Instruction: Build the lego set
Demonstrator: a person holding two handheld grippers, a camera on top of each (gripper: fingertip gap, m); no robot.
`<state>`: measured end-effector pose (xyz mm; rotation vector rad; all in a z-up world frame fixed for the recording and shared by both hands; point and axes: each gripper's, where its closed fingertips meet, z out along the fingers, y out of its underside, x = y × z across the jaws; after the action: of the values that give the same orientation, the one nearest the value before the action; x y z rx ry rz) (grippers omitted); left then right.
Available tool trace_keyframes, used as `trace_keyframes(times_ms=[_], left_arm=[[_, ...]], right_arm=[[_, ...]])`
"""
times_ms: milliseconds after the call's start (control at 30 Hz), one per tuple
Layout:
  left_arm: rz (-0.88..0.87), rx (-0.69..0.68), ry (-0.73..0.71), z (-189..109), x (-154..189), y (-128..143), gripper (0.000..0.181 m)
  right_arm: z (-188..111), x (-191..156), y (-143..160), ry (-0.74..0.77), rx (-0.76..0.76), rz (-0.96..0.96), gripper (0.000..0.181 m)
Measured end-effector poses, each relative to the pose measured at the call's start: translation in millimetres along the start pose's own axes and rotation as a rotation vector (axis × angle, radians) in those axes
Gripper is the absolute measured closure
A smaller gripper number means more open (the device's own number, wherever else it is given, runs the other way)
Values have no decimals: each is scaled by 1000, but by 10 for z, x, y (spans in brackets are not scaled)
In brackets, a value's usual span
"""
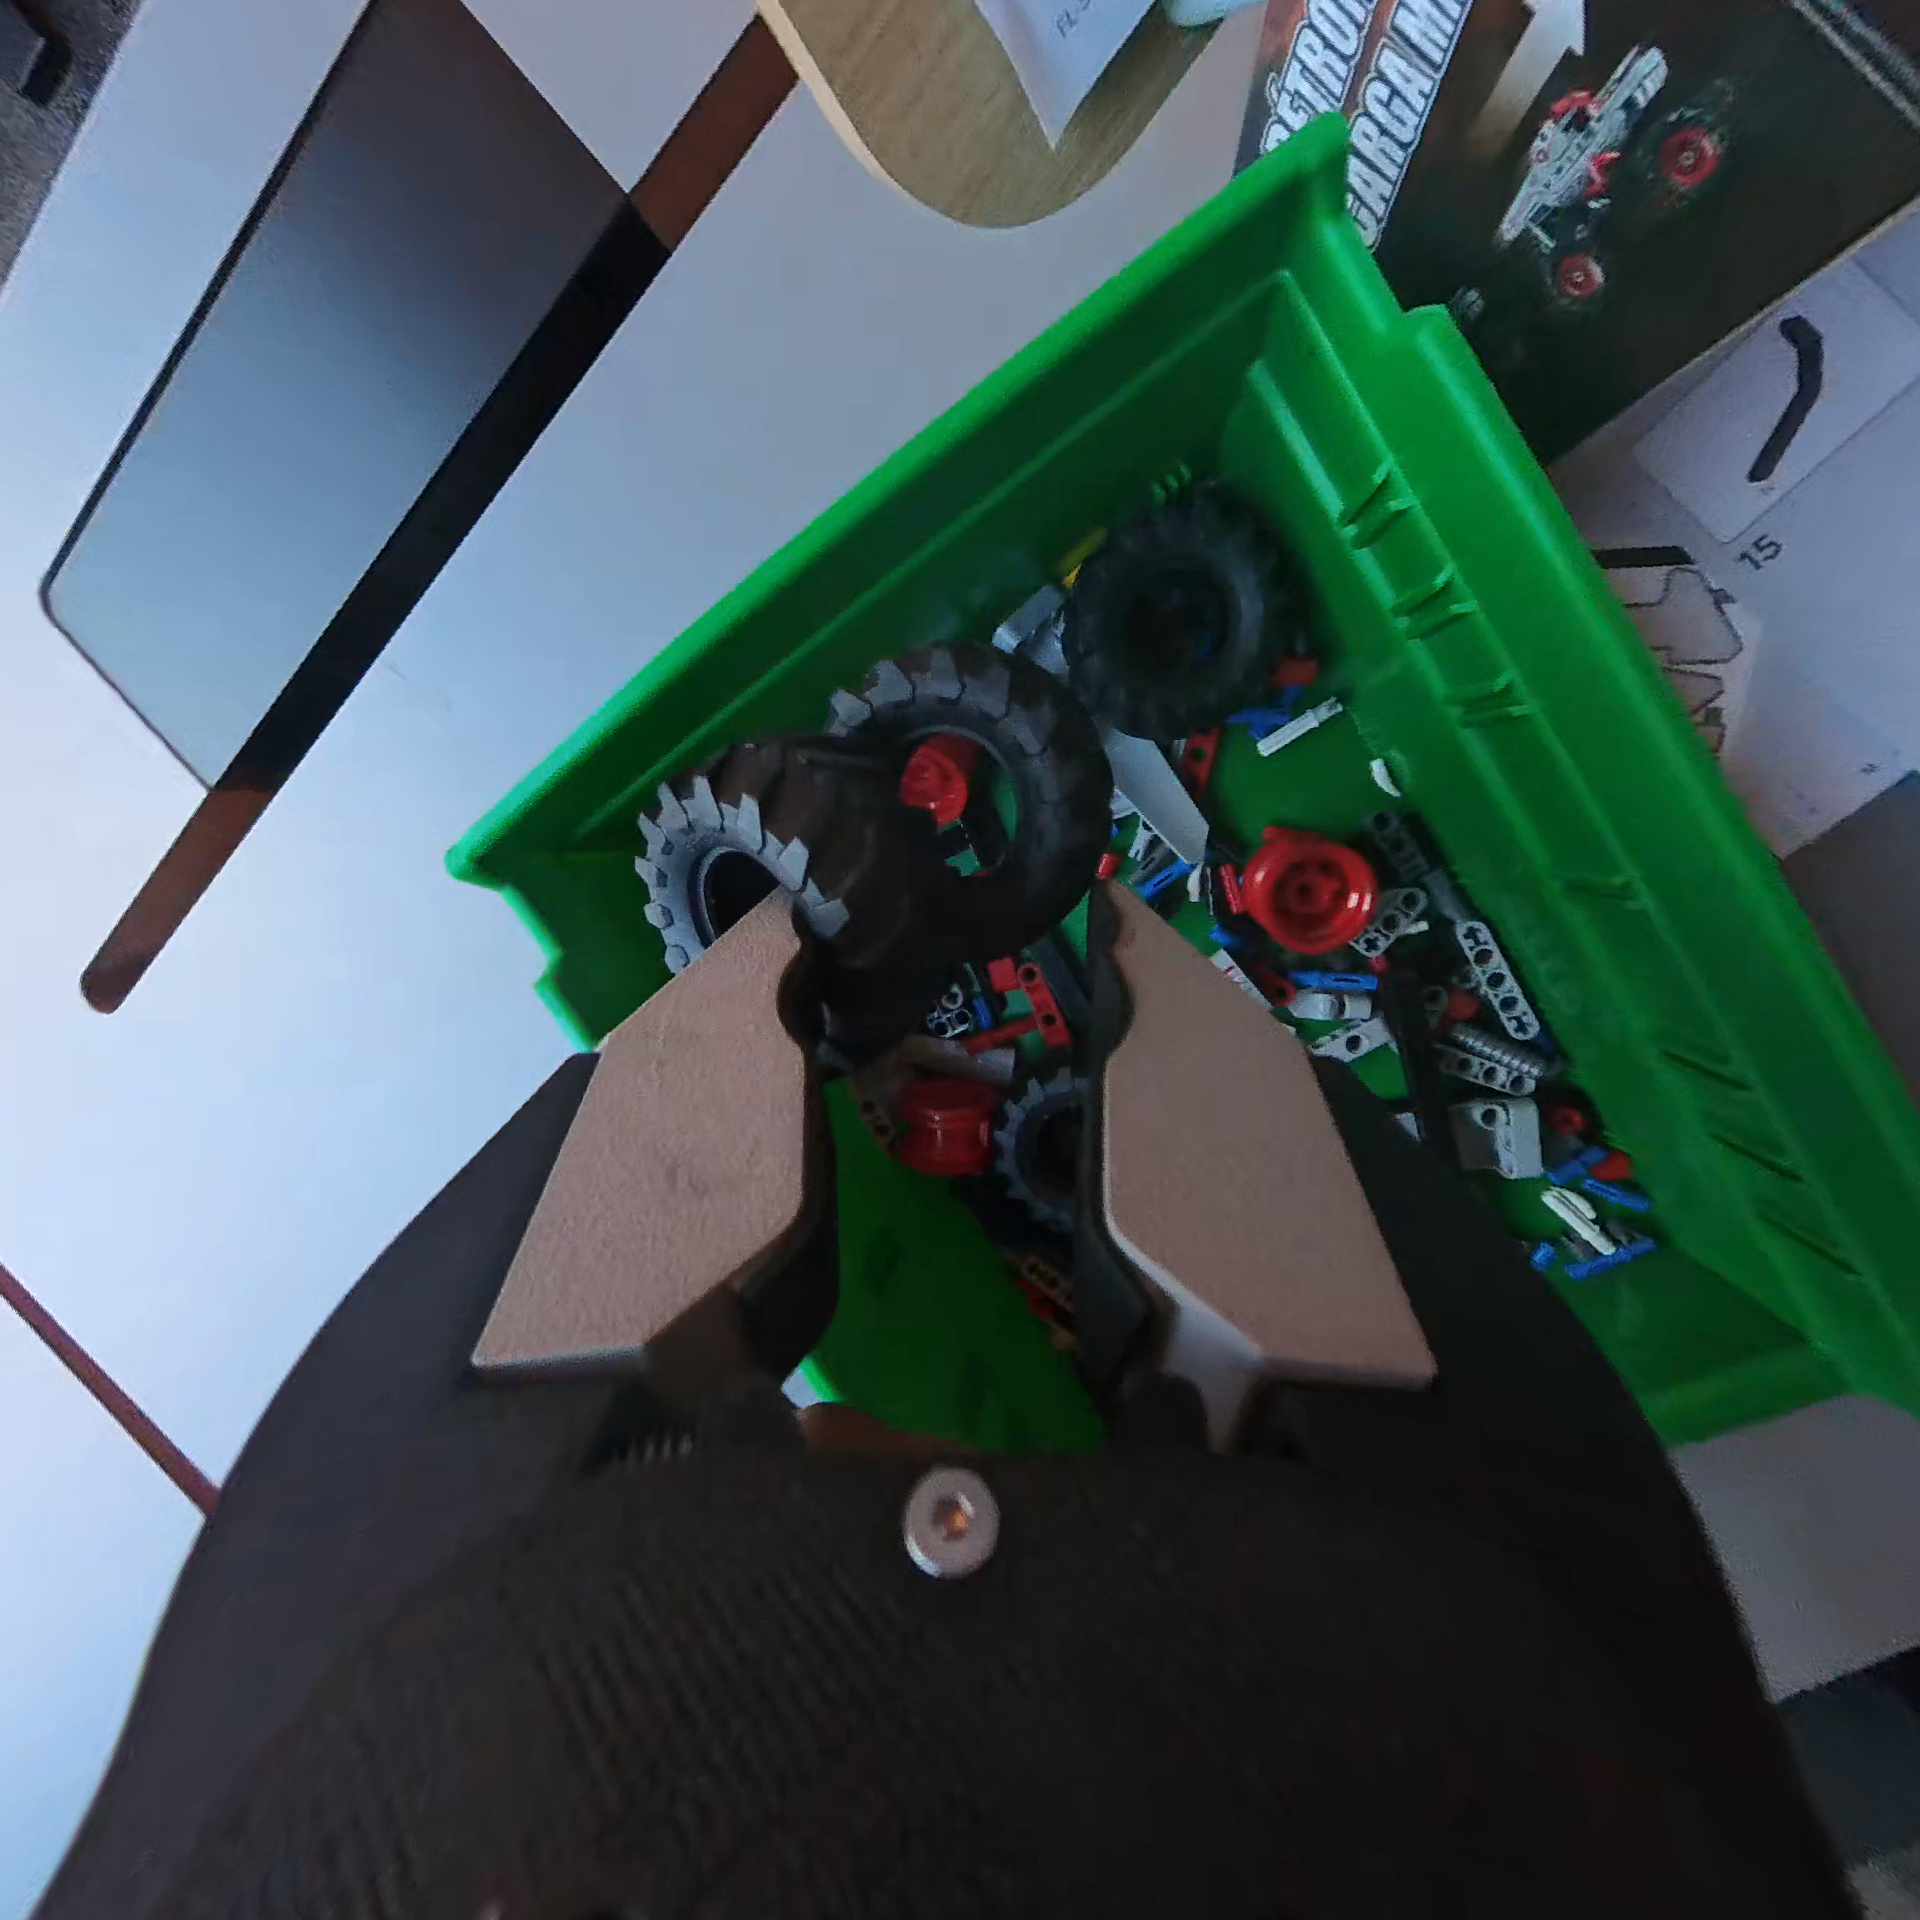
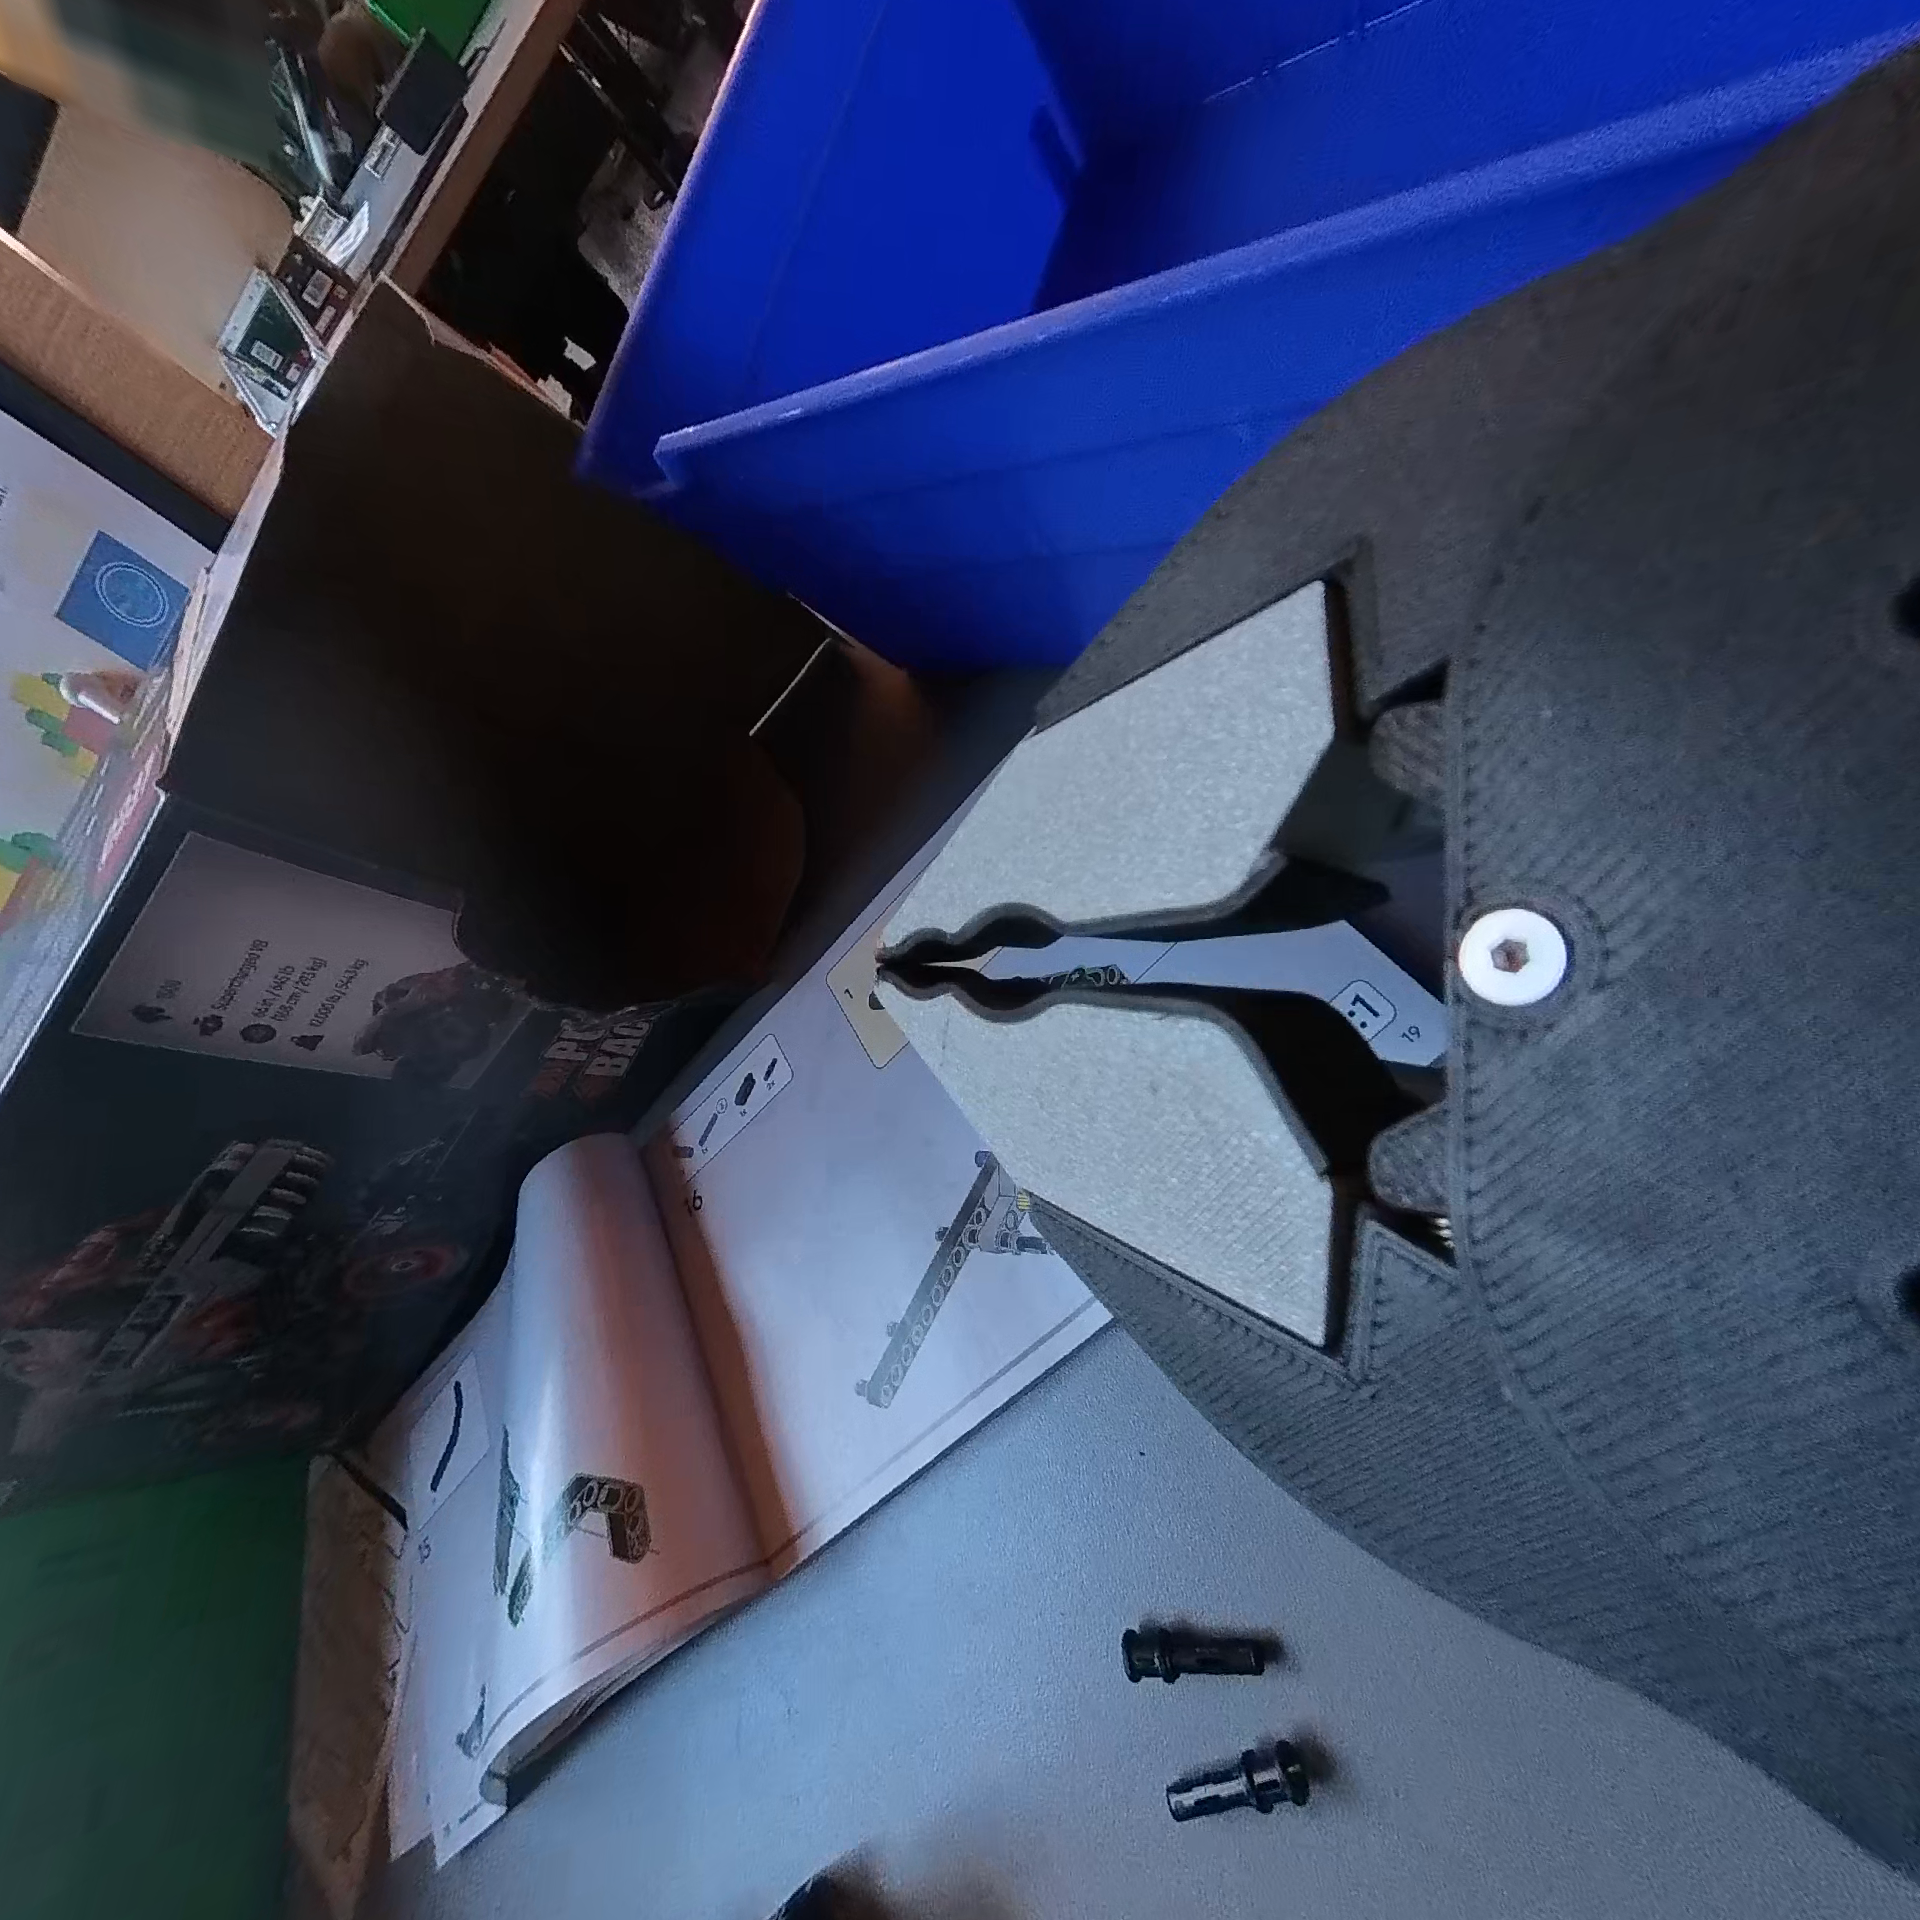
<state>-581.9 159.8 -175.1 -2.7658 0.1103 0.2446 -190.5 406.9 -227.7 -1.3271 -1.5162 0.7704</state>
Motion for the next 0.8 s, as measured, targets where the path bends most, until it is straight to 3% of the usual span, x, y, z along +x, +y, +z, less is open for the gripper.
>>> trace_keyframes(times_ms=[333,600,733,800], left_arm=[[118,-67,74,261,488,86,135],[144,-103,22,375,528,72,131],[135,-64,33,271,465,3,128],[113,24,65,96,435,-146,126]], right_arm=[[0,-3,0,0,-1,-1,181],[11,-21,10,-7,-11,-10,181],[11,-26,11,-9,-12,-13,181],[16,-29,16,-13,-16,-11,181]])
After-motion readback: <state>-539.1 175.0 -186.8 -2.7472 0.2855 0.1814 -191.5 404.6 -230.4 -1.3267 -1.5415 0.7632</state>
